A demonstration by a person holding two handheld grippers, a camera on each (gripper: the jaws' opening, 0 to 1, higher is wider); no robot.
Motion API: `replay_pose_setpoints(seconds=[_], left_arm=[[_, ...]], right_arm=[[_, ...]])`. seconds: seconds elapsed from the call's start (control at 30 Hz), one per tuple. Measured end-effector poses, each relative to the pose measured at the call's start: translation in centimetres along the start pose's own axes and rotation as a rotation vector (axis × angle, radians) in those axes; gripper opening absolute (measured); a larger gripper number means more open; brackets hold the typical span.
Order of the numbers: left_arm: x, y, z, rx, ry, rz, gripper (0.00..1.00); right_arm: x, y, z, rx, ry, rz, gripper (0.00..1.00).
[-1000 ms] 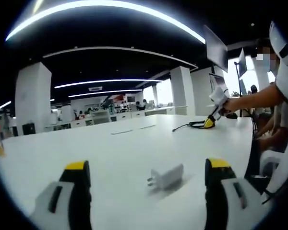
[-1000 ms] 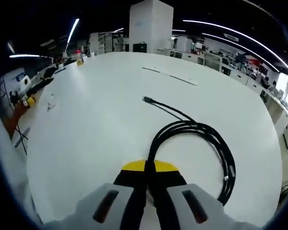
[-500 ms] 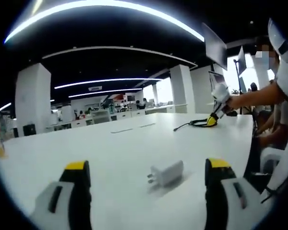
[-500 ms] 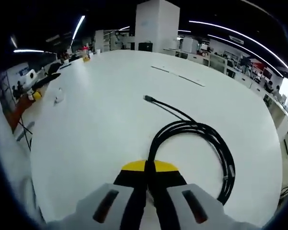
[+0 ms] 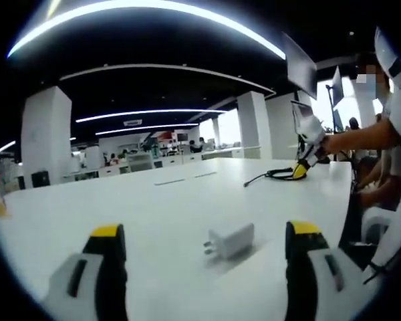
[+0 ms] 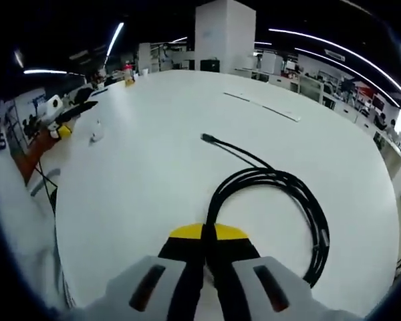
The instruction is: Plug the desk Type‑C cable into the charger adapter.
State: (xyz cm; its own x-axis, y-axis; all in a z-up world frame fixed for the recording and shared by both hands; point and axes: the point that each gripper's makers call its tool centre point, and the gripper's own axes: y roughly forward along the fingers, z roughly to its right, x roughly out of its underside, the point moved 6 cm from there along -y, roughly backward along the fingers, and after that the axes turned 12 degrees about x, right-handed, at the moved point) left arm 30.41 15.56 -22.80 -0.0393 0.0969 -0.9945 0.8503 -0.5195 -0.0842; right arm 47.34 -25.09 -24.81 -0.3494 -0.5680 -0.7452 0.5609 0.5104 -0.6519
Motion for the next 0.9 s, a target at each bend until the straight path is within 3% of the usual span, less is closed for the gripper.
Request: replay_pose_setpoints(seconds=[0.9], left_arm=[[0.1,-0.1,0.1,0.009,-0.003,0.004,1.00]], right_arm=[[0.5,-1.5,-5.5,-0.094,-0.013,0.003,0.01]])
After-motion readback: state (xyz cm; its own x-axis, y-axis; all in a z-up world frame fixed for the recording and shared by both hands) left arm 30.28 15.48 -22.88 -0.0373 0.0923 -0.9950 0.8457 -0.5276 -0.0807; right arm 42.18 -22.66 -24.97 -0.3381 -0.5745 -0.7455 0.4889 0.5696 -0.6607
